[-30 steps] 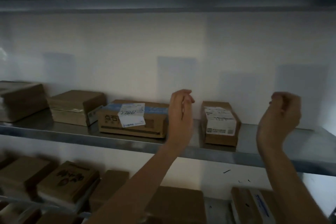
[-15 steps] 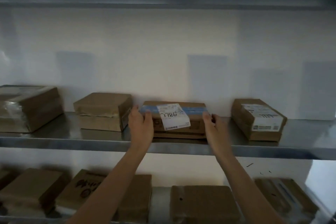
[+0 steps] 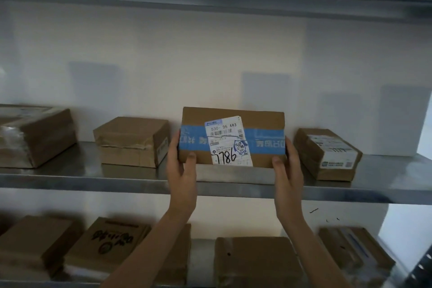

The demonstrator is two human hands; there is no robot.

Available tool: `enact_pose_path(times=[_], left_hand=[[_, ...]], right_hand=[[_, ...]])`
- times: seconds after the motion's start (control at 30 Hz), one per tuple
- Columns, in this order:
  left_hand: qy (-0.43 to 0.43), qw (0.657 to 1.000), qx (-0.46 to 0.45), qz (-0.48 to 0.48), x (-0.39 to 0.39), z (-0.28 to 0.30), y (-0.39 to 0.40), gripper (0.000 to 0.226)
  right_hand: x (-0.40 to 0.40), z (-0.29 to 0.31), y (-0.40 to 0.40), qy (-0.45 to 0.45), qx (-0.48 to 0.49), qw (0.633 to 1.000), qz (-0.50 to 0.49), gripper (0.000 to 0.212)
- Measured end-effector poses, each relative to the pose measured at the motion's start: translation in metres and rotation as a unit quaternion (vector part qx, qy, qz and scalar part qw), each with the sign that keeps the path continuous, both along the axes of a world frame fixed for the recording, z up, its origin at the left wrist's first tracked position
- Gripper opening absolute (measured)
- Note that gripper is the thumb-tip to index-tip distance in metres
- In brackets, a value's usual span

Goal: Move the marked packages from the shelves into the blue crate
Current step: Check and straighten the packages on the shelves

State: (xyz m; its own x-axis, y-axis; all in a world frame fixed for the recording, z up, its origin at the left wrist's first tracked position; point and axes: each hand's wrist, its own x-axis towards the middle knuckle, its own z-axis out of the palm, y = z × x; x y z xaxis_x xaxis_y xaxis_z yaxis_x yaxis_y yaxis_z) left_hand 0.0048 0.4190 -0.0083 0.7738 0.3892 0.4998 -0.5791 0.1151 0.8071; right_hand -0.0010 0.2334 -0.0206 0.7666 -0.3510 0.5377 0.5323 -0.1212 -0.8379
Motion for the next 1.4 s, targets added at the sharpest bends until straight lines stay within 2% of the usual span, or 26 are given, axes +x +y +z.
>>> enact_pose_path(times=[0.17, 0.23, 0.37, 0.43, 0.53, 0.63, 0.8, 0.87, 0.93, 1.0, 1.07, 1.13, 1.2, 1.3, 1.4], left_hand=[[0.01, 0.998, -0.055, -0.036, 0.004, 0.01, 0.005, 0.035], [0.034, 0.996, -0.067, -0.039, 0.007, 0.017, 0.008, 0.027], [0.092, 0.992, -0.058, -0.062, 0.01, 0.024, 0.008, 0.036], [0.094, 0.992, -0.048, -0.066, 0.009, 0.027, 0.006, 0.034], [0.009, 0.998, 0.048, -0.04, 0.0, 0.03, 0.0, 0.036], [-0.087, 0.979, 0.184, 0.004, -0.005, 0.029, -0.006, 0.049], [-0.095, 0.974, 0.203, 0.034, -0.008, 0.034, -0.015, 0.051], [-0.085, 0.978, 0.19, 0.025, -0.006, 0.033, -0.015, 0.051], [-0.059, 0.989, 0.132, -0.015, -0.005, 0.03, -0.013, 0.044], [0.041, 0.998, 0.036, -0.038, -0.001, 0.027, -0.008, 0.04], [0.177, 0.98, -0.048, -0.079, 0.006, 0.022, -0.001, 0.042], [0.248, 0.961, -0.061, -0.11, 0.009, 0.017, 0.004, 0.046], [0.262, 0.953, -0.087, -0.122, 0.011, 0.016, 0.007, 0.045], [0.257, 0.949, -0.116, -0.138, 0.013, 0.018, 0.01, 0.048], [0.256, 0.951, -0.102, -0.141, 0.014, 0.018, 0.014, 0.05]], right_hand=[[-0.001, 0.011, -0.008, 0.0, 0.03, 0.999, 0.011, 0.042], [-0.001, 0.016, -0.014, 0.006, 0.037, 0.999, 0.013, 0.05], [0.005, 0.019, -0.02, 0.025, 0.018, 0.999, -0.008, 0.037], [0.007, 0.018, -0.02, 0.031, 0.037, 0.999, -0.005, 0.03], [0.009, 0.014, -0.021, 0.066, 0.122, 0.989, 0.049, 0.024], [0.008, 0.013, -0.023, 0.085, 0.199, 0.972, 0.089, 0.026], [0.004, 0.016, -0.022, 0.08, 0.216, 0.968, 0.104, 0.027], [0.002, 0.018, -0.022, 0.072, 0.218, 0.97, 0.082, 0.024], [-0.002, 0.023, -0.018, 0.037, 0.168, 0.985, 0.031, 0.028], [-0.006, 0.028, -0.013, -0.009, 0.099, 0.995, -0.025, 0.044], [-0.01, 0.031, -0.005, -0.049, 0.054, 0.995, -0.071, 0.054], [-0.013, 0.033, 0.003, -0.092, -0.013, 0.988, -0.127, 0.053], [-0.016, 0.034, 0.009, -0.137, -0.07, 0.975, -0.162, 0.054], [-0.016, 0.032, 0.016, -0.172, -0.1, 0.965, -0.17, 0.057], [-0.013, 0.028, 0.017, -0.132, -0.098, 0.973, -0.161, 0.054]])
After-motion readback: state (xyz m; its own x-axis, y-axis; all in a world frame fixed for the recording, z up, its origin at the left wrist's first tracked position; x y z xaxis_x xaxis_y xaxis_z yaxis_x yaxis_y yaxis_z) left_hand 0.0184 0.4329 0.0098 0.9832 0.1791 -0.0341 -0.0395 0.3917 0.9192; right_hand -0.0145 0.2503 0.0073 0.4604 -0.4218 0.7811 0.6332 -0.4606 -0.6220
